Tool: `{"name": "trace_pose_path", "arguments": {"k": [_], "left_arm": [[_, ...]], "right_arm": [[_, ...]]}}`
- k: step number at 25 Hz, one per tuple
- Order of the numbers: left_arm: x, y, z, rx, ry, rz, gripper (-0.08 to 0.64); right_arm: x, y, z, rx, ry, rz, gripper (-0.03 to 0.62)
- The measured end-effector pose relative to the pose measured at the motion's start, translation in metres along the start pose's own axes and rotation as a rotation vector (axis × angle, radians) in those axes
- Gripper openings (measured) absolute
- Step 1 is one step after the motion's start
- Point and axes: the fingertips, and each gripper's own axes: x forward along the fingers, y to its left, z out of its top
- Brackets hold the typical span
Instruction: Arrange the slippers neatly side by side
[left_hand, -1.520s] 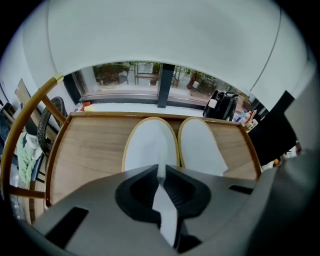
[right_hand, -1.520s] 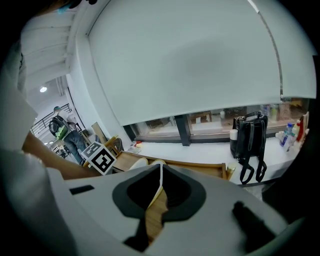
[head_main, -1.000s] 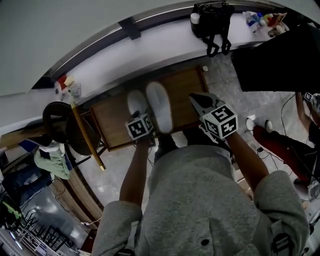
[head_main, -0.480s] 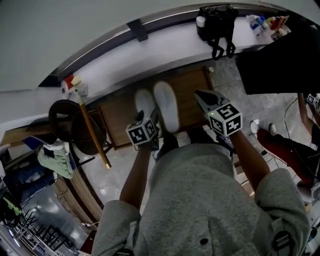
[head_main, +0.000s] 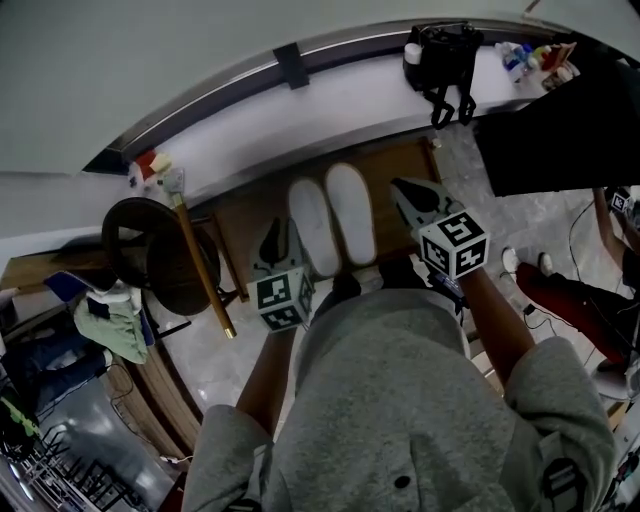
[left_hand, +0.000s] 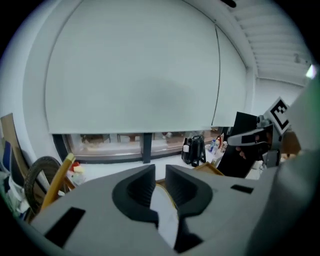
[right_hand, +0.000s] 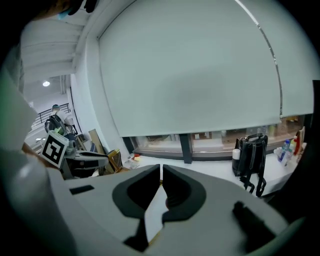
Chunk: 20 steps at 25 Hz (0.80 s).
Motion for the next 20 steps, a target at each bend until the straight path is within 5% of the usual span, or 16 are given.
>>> {"name": "trace_pose_path", "arguments": {"k": [3,20], "left_arm": [[-0.014,0.010,0.021,0.050,-0.057,-0.008,0.029],[-0.036,0.033,0.053,0.073,-0.116,-0.099,0.021]], "right_arm": [[0.004,0.013,0.009,0.010,-0.027,-0.030,0.034],[-0.005,0.047,0.035,0.037,-0.159,-0.162,0.034]]}}
